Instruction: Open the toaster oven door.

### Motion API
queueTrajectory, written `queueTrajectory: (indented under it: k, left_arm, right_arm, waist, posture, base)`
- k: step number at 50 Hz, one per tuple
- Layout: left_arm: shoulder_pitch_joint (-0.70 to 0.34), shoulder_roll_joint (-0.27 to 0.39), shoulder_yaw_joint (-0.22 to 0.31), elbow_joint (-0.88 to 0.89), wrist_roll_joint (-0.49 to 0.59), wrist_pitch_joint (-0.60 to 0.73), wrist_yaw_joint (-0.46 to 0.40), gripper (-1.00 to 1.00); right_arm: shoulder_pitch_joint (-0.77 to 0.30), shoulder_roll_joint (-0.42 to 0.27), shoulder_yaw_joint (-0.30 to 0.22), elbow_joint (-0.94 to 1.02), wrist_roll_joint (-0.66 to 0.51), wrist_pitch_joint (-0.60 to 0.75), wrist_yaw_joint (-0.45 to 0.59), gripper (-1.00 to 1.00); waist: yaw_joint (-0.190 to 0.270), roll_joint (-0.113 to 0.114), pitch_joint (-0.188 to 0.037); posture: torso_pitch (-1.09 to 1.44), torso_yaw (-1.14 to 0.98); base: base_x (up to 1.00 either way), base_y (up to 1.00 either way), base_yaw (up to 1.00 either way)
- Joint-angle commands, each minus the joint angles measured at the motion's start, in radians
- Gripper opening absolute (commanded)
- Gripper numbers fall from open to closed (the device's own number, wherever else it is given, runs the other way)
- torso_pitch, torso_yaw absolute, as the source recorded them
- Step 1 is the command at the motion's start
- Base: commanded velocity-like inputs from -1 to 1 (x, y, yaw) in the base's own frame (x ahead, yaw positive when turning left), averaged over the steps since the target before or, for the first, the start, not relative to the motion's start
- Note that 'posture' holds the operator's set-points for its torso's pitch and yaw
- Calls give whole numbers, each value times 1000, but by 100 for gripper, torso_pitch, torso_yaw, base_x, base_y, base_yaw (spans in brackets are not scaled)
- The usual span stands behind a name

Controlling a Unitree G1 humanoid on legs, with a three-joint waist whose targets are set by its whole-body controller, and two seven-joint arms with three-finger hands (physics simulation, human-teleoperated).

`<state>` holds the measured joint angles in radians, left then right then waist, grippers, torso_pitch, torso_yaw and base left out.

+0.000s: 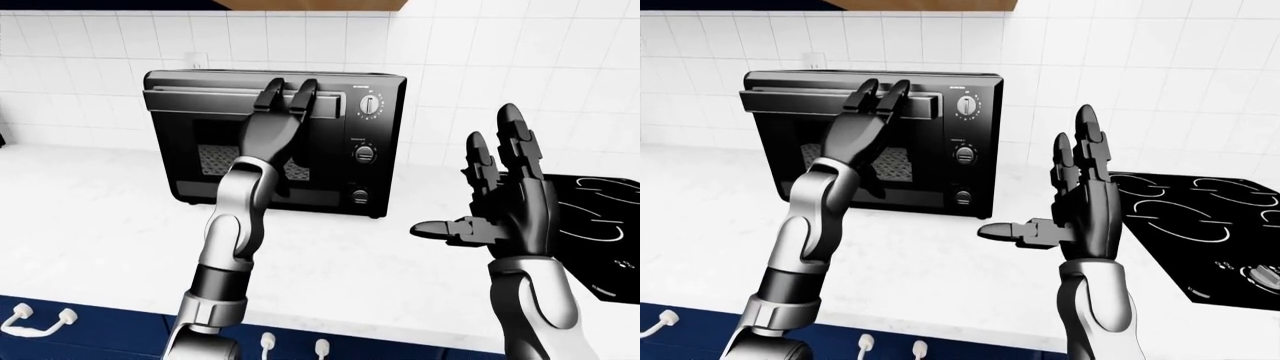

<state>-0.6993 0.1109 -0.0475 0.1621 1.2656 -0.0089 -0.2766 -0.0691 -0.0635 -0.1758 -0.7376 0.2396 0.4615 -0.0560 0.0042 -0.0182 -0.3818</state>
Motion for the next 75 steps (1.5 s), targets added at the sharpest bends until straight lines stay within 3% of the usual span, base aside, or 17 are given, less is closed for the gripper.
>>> queueTrajectory:
  k: [1, 5, 12, 15, 28, 52, 64, 75]
  left_arm:
    - [-35, 2, 4, -13, 0, 2, -2, 100]
    - [-36, 0, 2, -10, 2, 6, -10, 100]
    - [-27, -2, 2, -2, 0, 6, -1, 52]
    - [-29, 0, 4, -2, -2, 8, -3, 42]
    - [12, 26, 23, -47, -4, 51, -7, 22]
    - [210, 12, 31, -301, 52, 126, -90, 16]
    - [319, -26, 12, -412, 72, 131, -90, 19]
    - [448, -56, -3, -610, 122, 121, -158, 25]
  right_arm:
    - [-21, -5, -2, -21, 3, -25, 2, 100]
    - [-18, -5, -6, -11, 4, -37, 5, 100]
    - [-14, -2, 4, 2, -2, -53, 6, 100]
    - [-14, -2, 3, -4, -1, -48, 5, 100]
    - [-16, -4, -6, -3, 6, -47, 1, 100]
    - [-12, -7, -13, -18, 14, -39, -5, 100]
    - [-9, -5, -11, -7, 10, -52, -1, 100]
    - [-7, -2, -6, 0, 4, -60, 1, 100]
  waist:
    - [-1, 0, 4]
    - [1, -1, 4]
    - [0, 1, 3]
    - [0, 3, 1]
    - [-5, 10, -7]
    - [-21, 16, -5]
    - [-13, 13, 6]
    - [-3, 14, 26]
  posture:
    - [-57, 0]
    - [-57, 0]
    - [-57, 0]
    - [-57, 0]
    - [-57, 0]
    - [-57, 0]
    - [-57, 0]
    - [-57, 0]
  base:
    - [0, 0, 0]
    - [0, 0, 0]
    - [0, 0, 0]
    - [0, 0, 0]
    - [0, 0, 0]
    - [0, 0, 0]
    - [0, 0, 0]
    - [0, 0, 0]
